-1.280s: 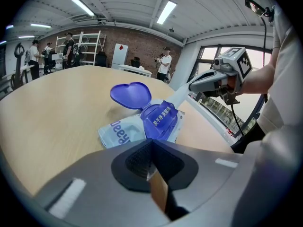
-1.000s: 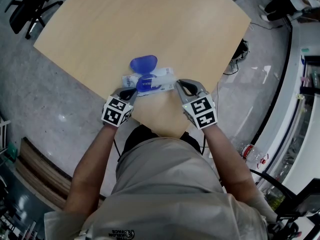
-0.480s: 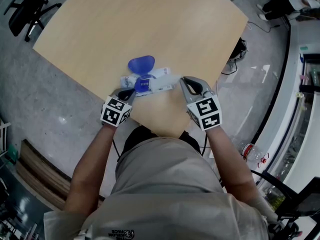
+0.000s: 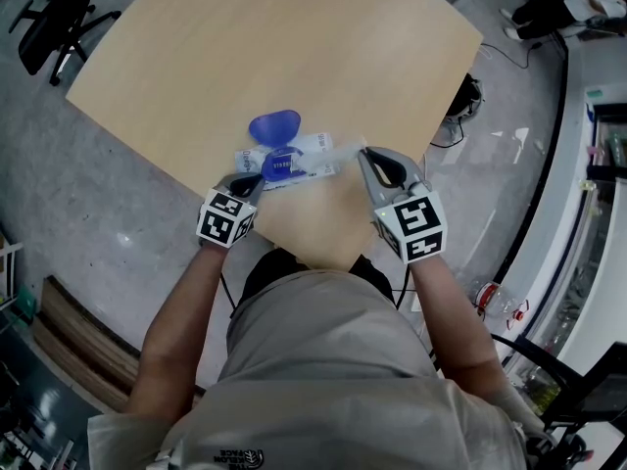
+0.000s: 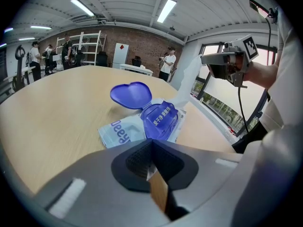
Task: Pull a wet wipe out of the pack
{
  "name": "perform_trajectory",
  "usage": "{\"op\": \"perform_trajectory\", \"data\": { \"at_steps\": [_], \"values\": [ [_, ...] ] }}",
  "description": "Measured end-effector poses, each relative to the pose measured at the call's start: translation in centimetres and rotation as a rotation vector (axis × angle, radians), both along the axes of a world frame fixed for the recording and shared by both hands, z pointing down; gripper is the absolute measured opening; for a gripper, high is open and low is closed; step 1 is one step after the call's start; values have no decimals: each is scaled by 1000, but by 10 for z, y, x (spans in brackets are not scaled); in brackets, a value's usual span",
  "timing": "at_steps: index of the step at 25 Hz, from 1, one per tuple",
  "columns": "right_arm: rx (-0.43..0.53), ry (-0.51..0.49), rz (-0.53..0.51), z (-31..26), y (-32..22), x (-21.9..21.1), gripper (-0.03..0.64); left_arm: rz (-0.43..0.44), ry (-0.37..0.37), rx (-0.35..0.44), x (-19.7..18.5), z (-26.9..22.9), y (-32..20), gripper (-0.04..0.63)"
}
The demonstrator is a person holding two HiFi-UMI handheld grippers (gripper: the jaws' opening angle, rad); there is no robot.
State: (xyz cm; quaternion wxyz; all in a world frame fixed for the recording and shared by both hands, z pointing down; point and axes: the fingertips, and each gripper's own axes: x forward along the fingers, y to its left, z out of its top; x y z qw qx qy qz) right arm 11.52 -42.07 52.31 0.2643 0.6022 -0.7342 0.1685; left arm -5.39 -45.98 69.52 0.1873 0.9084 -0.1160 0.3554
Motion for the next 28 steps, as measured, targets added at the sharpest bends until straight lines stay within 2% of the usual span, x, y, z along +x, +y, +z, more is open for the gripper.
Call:
{"op": "perform_trajectory", "data": {
  "at_steps": [6, 13, 21, 28],
  "values": [
    [40, 5, -25, -21, 8, -14, 7, 0, 7, 11, -8, -8, 3, 5],
    [82, -21, -56, -39, 22, -19, 8, -63, 52, 59, -15, -39, 2, 6],
    [122, -68, -135, -56, 58, -22, 8, -110, 171, 125, -13, -117, 42, 6],
    [157, -101, -271, -83, 110, -8, 6, -181, 293, 210, 22, -209, 109, 6]
  ]
}}
